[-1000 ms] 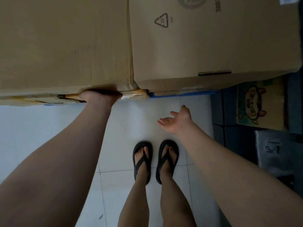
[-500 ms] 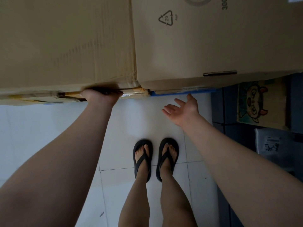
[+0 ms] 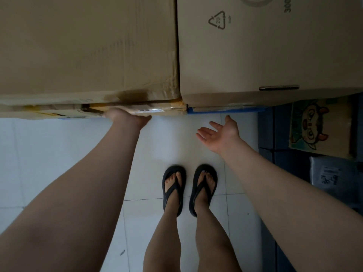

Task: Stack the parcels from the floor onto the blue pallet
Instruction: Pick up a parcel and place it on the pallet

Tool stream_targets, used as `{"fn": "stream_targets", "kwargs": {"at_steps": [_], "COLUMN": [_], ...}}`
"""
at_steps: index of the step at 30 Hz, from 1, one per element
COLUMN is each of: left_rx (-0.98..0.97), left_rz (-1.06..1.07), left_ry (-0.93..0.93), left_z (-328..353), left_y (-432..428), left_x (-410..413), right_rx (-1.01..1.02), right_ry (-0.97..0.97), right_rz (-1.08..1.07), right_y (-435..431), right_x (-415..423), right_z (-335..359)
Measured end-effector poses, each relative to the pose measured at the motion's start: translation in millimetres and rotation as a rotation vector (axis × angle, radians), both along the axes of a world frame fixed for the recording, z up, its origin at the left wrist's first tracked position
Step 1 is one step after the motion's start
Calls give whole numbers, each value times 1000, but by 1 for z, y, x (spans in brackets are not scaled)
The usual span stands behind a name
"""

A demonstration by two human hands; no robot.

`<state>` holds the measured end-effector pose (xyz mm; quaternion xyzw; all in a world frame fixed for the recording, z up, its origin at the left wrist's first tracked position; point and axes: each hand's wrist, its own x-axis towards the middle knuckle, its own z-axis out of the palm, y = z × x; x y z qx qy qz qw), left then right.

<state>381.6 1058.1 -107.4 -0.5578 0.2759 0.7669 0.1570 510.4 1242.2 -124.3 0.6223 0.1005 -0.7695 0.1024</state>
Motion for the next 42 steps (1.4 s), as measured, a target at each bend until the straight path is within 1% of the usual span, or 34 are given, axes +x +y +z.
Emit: {"fn": "stream_targets", "kwargs": {"at_steps": [3,4,6,8,9,11,12,14,16,17,18,20,25,30,35,39,42], "left_rx": [-242,-326,-450,-431,-468,-512,-504,-356,-169,-109,-72,-20,32,-20,12,-30,-49], "left_rz": [57,64,4,88,111,94,117,182,135,87,44,22,127,152,241,229,156], "left_ry": [-139,-164,-169,-119,-116,-77,-85,-56,66,102,125,154,141,88,118,107,117], "left_z": [4,2,3,3,-1,3,3,2,3,4,4,0,-5,-7,-12,-14,-16], "left_y": [-28,-41,-67,-94,-110,-135,-144,-159,-172,-176,-177,-180,-181,-182,-180,-178,-178], "left_x": [1,1,-4,-14,-20,-30,-34,-53,-68,-73,-75,-79,-84,-94,-93,-96,-96], "right_rx": [10,12,13,13,12,11,10,8,9,11,15,23,31,40,53,70,76], "right_ry": [-12,-13,-17,-20,-24,-38,-42,-34,-26,-24,-27,-33,-37,-35,-36,-46,-60], "right_rz": [19,23,28,35,39,36,29,12,2,1,1,4,25,46,64,94,104], "right_y": [-8,-11,-22,-34,-43,-60,-69,-86,-103,-113,-121,-138,-170,-190,-193,-188,-184], "right_x": [-2,-5,-9,-14,-18,-25,-28,-36,-44,-48,-50,-56,-63,-66,-65,-58,-52], "right_z": [6,8,10,10,9,5,2,-3,-8,-10,-12,-15,-17,-19,-24,-26,-26]}}
